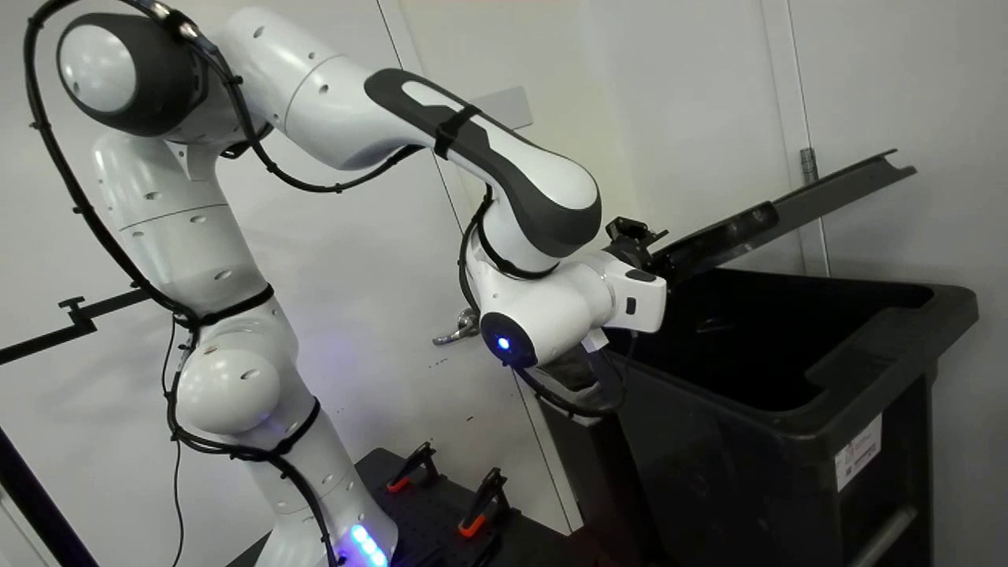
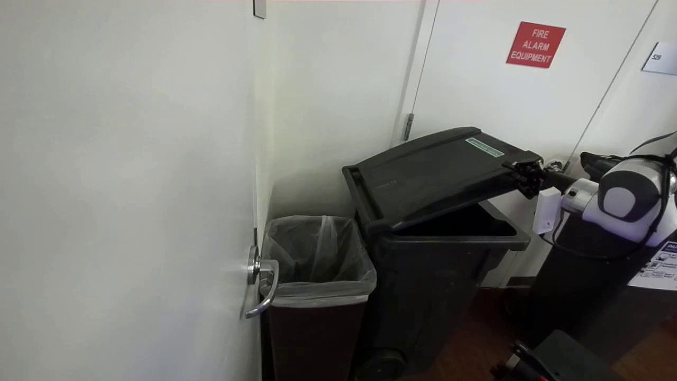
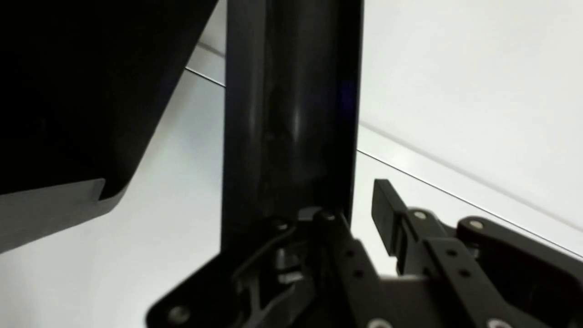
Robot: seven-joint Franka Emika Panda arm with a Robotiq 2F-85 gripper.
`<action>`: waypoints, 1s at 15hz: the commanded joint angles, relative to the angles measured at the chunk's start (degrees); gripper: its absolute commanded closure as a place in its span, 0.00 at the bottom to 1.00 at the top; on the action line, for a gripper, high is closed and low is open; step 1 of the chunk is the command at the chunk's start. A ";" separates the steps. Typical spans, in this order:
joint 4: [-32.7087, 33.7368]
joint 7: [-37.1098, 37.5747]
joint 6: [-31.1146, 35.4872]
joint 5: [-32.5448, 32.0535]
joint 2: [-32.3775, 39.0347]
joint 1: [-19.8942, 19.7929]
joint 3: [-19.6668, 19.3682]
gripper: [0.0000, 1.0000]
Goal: Open the bin
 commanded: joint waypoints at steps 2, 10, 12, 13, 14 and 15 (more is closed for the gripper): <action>-2.79 -5.89 -0.57 5.46 -9.52 1.89 4.40 0.94; -0.42 -13.03 12.45 22.83 -11.29 2.22 10.78 0.94; 0.33 -13.61 14.72 25.51 -11.66 1.79 11.39 0.94; 0.80 -11.62 15.49 22.39 -12.23 0.53 10.23 0.94; 1.14 -11.66 16.32 22.07 -12.38 0.59 10.44 0.94; 1.46 -11.71 17.32 21.72 -12.92 0.46 10.51 0.94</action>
